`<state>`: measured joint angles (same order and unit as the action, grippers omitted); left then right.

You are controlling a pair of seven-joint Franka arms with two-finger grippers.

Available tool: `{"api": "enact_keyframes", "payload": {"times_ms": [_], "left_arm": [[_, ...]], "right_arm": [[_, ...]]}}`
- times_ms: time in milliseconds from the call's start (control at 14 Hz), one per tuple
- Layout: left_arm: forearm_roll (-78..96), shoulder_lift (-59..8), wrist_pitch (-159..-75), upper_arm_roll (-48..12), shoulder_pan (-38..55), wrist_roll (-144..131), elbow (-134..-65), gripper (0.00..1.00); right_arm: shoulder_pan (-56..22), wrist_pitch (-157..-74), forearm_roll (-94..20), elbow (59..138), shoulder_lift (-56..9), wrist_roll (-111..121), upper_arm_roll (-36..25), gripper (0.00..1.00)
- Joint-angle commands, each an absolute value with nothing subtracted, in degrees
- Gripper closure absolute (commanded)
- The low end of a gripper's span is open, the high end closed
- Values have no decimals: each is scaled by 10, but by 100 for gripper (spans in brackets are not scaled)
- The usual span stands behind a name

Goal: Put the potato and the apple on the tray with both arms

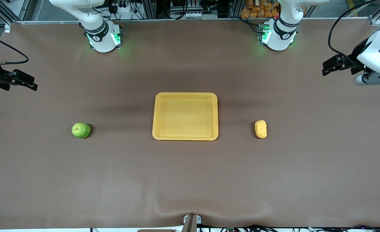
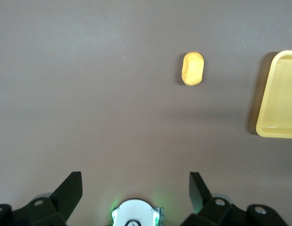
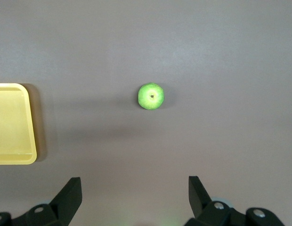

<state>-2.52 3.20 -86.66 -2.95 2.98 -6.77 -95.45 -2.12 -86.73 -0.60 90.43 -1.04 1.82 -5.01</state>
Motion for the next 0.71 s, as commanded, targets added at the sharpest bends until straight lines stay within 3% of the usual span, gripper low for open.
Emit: {"api": "enact_keyframes", "payload": {"times_ms": [0, 643], "left_arm": [[-21, 41, -917, -36, 27, -75, -1005, 0], [-21, 31, -1068, -62, 32, -104, -1111, 0]], "right_arm": [[-21, -863, -7, 889, -19, 23, -49, 0], [-20, -912, -9, 888, -37, 17, -49, 0]]}}
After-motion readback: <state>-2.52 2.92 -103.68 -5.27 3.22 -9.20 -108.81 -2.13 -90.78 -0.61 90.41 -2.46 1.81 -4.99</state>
